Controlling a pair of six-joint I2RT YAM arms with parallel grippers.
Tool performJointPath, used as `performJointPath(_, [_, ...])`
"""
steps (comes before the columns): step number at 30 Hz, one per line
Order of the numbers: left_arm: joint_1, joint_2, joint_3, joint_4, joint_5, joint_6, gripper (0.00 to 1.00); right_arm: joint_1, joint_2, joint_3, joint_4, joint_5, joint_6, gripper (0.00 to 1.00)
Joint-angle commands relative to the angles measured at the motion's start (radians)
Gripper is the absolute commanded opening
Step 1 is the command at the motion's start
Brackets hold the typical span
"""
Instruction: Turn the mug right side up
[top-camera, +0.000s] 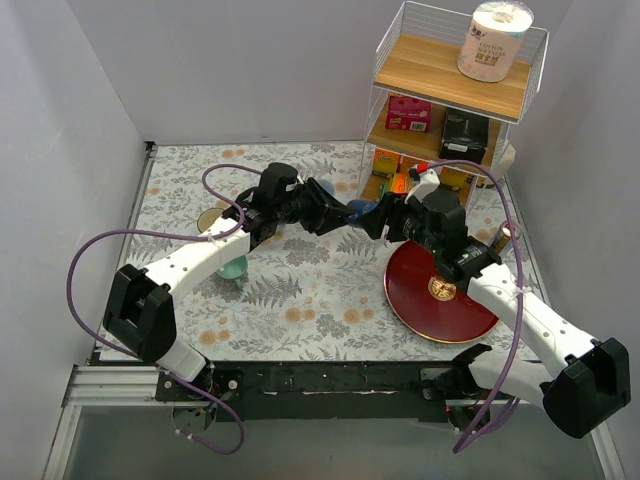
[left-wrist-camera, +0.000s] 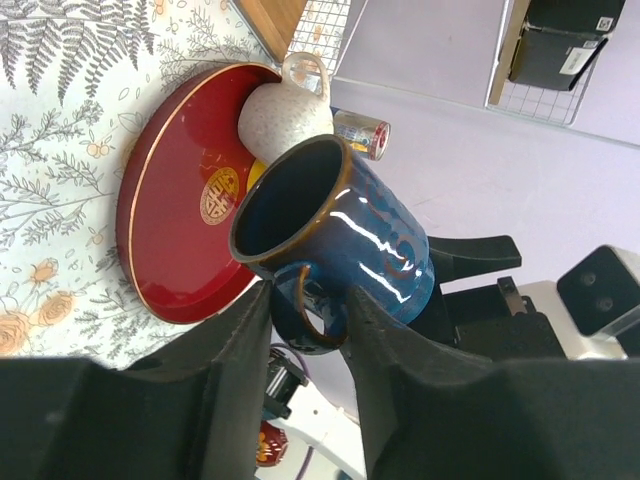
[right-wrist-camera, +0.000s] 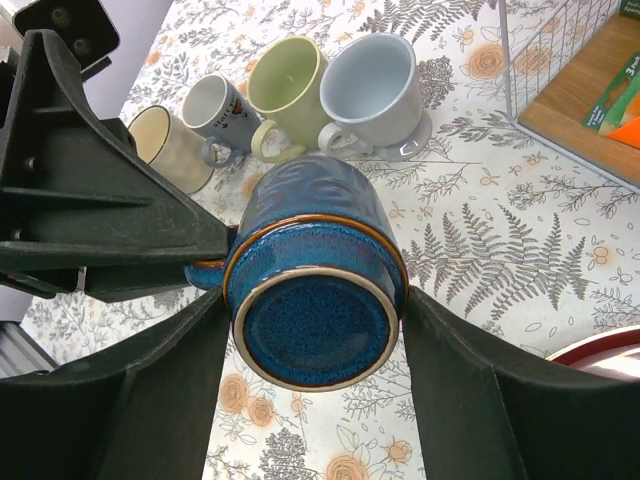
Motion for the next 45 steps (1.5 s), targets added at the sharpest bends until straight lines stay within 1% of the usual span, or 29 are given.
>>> performJointPath(1, [-0.009, -0.009, 0.015, 0.031, -0.016, -0.342, 0.27, 0.017, -0.039, -0.008, 0.132, 0.033, -0.042, 0.01])
performJointPath(3, [-0.011, -0.008, 0.01, 0.038, -0.016, -0.348, 0.2, 0.021, -0.036, -0.01, 0.127, 0.035, -0.045, 0.01])
performJointPath(4, [-0.011, -0.006, 0.009, 0.046, -0.013, -0.348, 0.12, 0.023, -0.036, -0.011, 0.127, 0.03, -0.049, 0.01])
performJointPath(6, [-0.014, -0.003, 0.009, 0.054, -0.013, -0.349, 0.01, 0.023, -0.035, -0.013, 0.124, 0.015, -0.052, 0.01])
performJointPath(13, [-0.015, 0.004, 0.004, 0.074, -0.007, -0.348, 0.0, 0.024, -0.012, 0.002, 0.071, -0.005, -0.046, 0.02])
performJointPath(14, [-0.015, 0.003, 0.004, 0.077, -0.008, -0.34, 0.0, 0.026, -0.012, 0.002, 0.069, -0.007, -0.046, 0.09])
performJointPath(15, [-0.015, 0.001, 0.005, 0.077, -0.017, -0.333, 0.0, 0.024, -0.013, -0.001, 0.069, -0.014, -0.046, 0.24])
performJointPath(16, [-0.017, -0.002, 0.004, 0.077, -0.023, -0.325, 0.0, 0.024, -0.016, -0.001, 0.062, -0.016, -0.048, 0.35])
performJointPath(17, [-0.017, -0.005, 0.004, 0.075, -0.033, -0.299, 0.0, 0.026, -0.022, -0.01, 0.063, -0.014, -0.046, 0.56])
performJointPath(18, [-0.018, -0.015, 0.002, 0.075, -0.049, -0.287, 0.0, 0.026, -0.041, -0.016, 0.063, -0.004, -0.045, 0.64])
performJointPath(19, [-0.017, -0.023, -0.001, 0.077, -0.059, -0.273, 0.0, 0.024, -0.053, -0.021, 0.06, 0.003, -0.048, 0.71])
performJointPath(21, [-0.017, -0.044, -0.01, 0.06, -0.088, -0.21, 0.0, 0.024, -0.084, -0.027, 0.045, 0.018, -0.051, 0.81])
performJointPath(23, [-0.017, -0.063, -0.021, 0.03, -0.145, -0.156, 0.0, 0.024, -0.096, -0.018, -0.013, 0.019, -0.062, 0.86])
performJointPath(24, [-0.017, -0.075, -0.028, 0.023, -0.166, -0.092, 0.0, 0.024, -0.099, 0.002, -0.041, 0.029, -0.063, 0.87])
performJointPath(25, [-0.017, -0.097, -0.034, 0.013, -0.219, -0.06, 0.0, 0.024, -0.098, 0.018, -0.102, 0.032, -0.066, 0.87])
performJointPath(27, [-0.017, -0.124, -0.065, -0.015, -0.275, -0.006, 0.0, 0.024, -0.101, 0.038, -0.153, 0.041, -0.066, 0.89])
performJointPath(28, [-0.017, -0.153, -0.076, -0.015, -0.304, 0.058, 0.0, 0.024, -0.104, 0.051, -0.191, 0.042, -0.063, 0.9])
performJointPath(30, [-0.018, -0.178, -0.111, -0.034, -0.39, 0.097, 0.0, 0.024, -0.117, 0.058, -0.215, 0.043, -0.059, 0.92])
performJointPath(31, [-0.017, -0.19, -0.12, -0.034, -0.41, 0.149, 0.0, 0.024, -0.122, 0.065, -0.237, 0.043, -0.049, 0.92])
performJointPath(32, [-0.018, -0.212, -0.128, -0.024, -0.453, 0.186, 0.0, 0.024, -0.127, 0.07, -0.245, 0.07, -0.046, 0.92])
performJointPath(35, [-0.035, -0.262, -0.185, -0.014, -0.554, 0.302, 0.0, 0.024, -0.127, 0.087, -0.273, 0.076, -0.034, 0.93])
performJointPath(36, [-0.04, -0.275, -0.209, -0.005, -0.617, 0.336, 0.0, 0.024, -0.119, 0.091, -0.281, 0.081, -0.031, 0.93])
performJointPath(37, [-0.041, -0.287, -0.246, 0.002, -0.646, 0.361, 0.0, 0.024, -0.115, 0.096, -0.294, 0.082, -0.028, 0.93])
performJointPath(38, [-0.041, -0.299, -0.263, 0.02, -0.669, 0.428, 0.0, 0.024, -0.108, 0.105, -0.299, 0.084, -0.028, 0.93])
performJointPath(39, [-0.046, -0.317, -0.277, 0.031, -0.716, 0.465, 0.0, 0.024, -0.099, 0.111, -0.304, 0.082, -0.029, 0.93])
performJointPath(41, [-0.049, -0.336, -0.313, 0.075, -0.754, 0.554, 0.0, 0.024, -0.09, 0.12, -0.319, 0.081, -0.029, 0.93])
performJointPath(42, [-0.052, -0.351, -0.324, 0.086, -0.798, 0.629, 0.0, 0.023, -0.081, 0.128, -0.325, 0.082, -0.029, 0.93])
performJointPath(45, [-0.055, -0.362, -0.36, 0.101, -0.884, 0.736, 0.0, 0.023, -0.067, 0.133, -0.336, 0.078, -0.025, 0.93])
